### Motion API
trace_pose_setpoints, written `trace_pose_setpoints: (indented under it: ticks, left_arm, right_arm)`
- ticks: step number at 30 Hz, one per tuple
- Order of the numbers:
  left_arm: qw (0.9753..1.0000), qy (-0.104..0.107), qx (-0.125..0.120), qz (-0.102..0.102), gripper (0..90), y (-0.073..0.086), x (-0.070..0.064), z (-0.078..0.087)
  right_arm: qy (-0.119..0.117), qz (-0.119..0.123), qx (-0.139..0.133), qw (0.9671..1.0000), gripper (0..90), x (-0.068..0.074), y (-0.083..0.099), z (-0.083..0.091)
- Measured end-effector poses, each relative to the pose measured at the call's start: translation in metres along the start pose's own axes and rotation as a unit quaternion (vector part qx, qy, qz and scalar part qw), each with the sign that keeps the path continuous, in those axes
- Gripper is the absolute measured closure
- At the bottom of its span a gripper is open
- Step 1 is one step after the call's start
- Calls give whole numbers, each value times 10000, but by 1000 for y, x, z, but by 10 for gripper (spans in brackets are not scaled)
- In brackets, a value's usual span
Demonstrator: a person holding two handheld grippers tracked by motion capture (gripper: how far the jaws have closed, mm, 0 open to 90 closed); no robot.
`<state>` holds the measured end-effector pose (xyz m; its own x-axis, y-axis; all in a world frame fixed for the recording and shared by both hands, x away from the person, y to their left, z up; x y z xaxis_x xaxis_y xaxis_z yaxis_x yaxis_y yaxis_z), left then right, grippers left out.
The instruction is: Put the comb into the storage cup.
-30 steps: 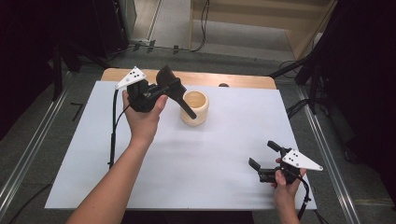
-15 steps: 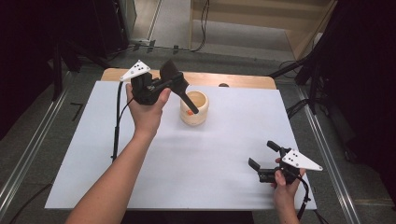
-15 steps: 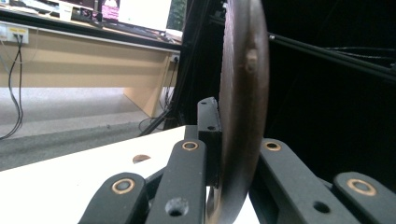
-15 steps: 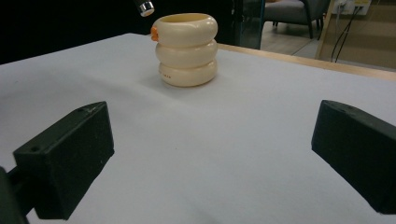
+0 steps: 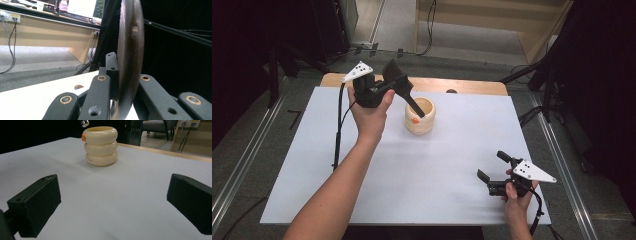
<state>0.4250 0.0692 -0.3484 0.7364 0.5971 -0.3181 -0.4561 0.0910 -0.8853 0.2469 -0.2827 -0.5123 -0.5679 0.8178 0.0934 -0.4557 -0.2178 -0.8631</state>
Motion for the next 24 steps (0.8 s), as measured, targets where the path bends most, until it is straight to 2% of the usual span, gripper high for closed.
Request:
trace_pose_setpoints:
  ticks: [13, 24]
  left_arm:
    - [9998, -192, -43, 10, 863, -7, 8, -9]
    - [9992, -387, 30, 38, 863, -4, 17, -20]
  right_arm:
    - [-35, 2, -2, 10000, 0, 1, 0, 0]
    - [-51, 5, 10, 10000, 0, 1, 0, -1]
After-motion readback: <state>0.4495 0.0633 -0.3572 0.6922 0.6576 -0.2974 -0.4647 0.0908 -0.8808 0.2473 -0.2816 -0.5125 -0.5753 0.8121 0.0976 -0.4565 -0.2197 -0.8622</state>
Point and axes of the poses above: each handheld gripper's, and its own axes: z roughly backward along the jaws, y roughly out of its underside, x roughly to its left, the point moved 4 cm from there along -z, roughly forward along the jaws, and after that the axes turned 15 degrees about x, right-handed, at the moved point
